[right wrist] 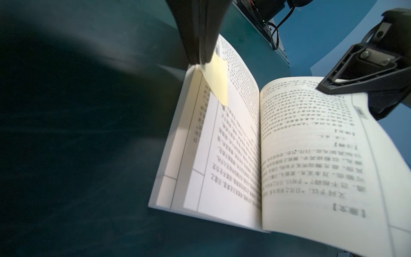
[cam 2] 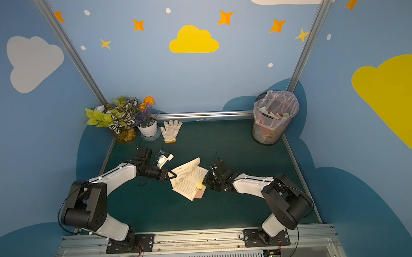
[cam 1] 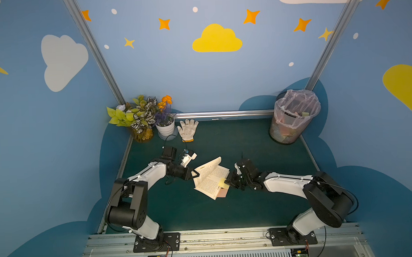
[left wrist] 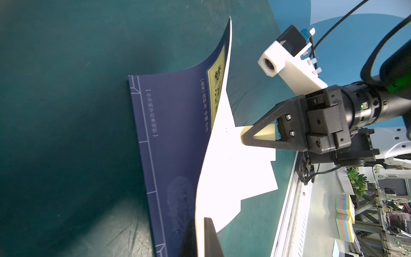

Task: Peel off the used sticky note
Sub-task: Tear off the note from the book, then place the note in the trash bin.

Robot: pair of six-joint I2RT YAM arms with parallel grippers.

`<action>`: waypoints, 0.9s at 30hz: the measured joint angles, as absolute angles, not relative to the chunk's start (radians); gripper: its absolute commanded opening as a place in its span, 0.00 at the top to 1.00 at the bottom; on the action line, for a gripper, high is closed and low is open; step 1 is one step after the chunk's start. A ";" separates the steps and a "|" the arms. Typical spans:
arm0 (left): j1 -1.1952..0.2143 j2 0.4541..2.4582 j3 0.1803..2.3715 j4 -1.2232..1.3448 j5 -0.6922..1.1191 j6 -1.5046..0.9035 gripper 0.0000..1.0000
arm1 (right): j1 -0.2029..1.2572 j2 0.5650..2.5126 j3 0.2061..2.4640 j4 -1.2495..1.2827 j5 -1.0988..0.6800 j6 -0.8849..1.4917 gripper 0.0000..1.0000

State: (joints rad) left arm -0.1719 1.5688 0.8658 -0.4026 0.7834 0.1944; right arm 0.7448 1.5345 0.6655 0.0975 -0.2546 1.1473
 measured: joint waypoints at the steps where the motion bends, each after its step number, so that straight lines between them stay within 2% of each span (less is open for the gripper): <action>1: -0.172 1.568 0.866 -0.402 0.783 0.194 0.97 | 0.739 1.526 0.655 0.092 -0.255 1.145 1.00; 27: -0.168 1.557 0.860 -0.402 0.753 0.183 0.97 | 0.586 1.417 0.621 -0.066 -0.287 1.066 1.00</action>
State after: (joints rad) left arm -0.1684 1.5570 0.8597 -0.4019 0.7528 0.1829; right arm 0.5861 1.4166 0.6212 -0.0658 -0.2874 1.0664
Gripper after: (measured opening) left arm 0.048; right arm 0.030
